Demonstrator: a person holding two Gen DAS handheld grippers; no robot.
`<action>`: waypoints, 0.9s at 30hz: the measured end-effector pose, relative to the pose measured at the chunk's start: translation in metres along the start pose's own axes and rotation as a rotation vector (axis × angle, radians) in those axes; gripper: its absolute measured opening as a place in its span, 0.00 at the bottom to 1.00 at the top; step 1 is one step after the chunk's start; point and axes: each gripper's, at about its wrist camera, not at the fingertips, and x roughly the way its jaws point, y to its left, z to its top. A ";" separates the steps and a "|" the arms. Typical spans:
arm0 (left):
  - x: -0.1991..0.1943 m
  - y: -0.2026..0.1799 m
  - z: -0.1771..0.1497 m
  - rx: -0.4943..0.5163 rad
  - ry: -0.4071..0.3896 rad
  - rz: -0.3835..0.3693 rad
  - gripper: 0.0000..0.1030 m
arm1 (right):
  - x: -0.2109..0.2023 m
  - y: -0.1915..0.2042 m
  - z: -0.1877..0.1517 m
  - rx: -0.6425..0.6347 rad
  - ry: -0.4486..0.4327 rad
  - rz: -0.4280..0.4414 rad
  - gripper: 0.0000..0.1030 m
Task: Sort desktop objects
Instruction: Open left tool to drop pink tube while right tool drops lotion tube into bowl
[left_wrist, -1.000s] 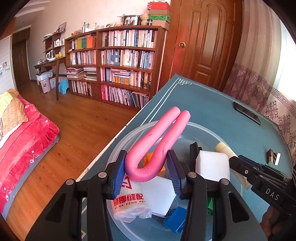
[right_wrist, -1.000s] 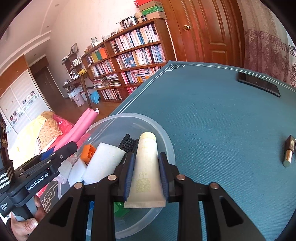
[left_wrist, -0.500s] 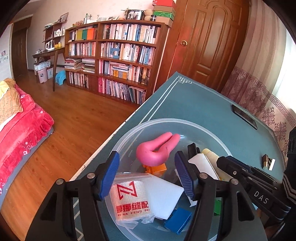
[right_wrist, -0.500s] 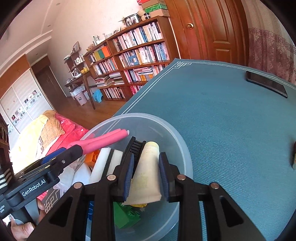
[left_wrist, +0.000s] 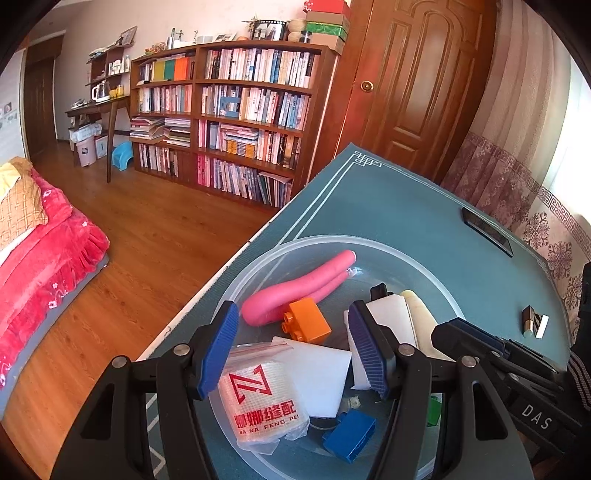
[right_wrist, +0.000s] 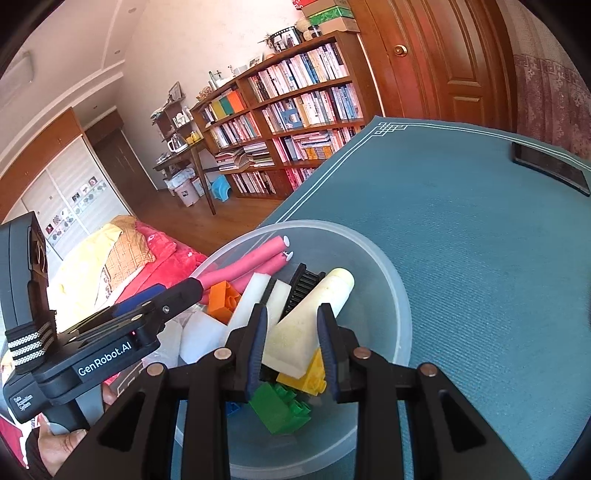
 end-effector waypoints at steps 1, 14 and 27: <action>-0.001 -0.001 0.000 0.002 -0.001 0.002 0.64 | -0.002 -0.001 0.000 0.001 -0.003 -0.001 0.31; -0.012 -0.020 0.002 0.049 -0.013 0.017 0.64 | -0.028 -0.033 -0.001 0.088 -0.056 -0.048 0.31; -0.020 -0.050 0.002 0.108 -0.018 0.008 0.64 | -0.049 -0.057 -0.003 0.148 -0.097 -0.088 0.38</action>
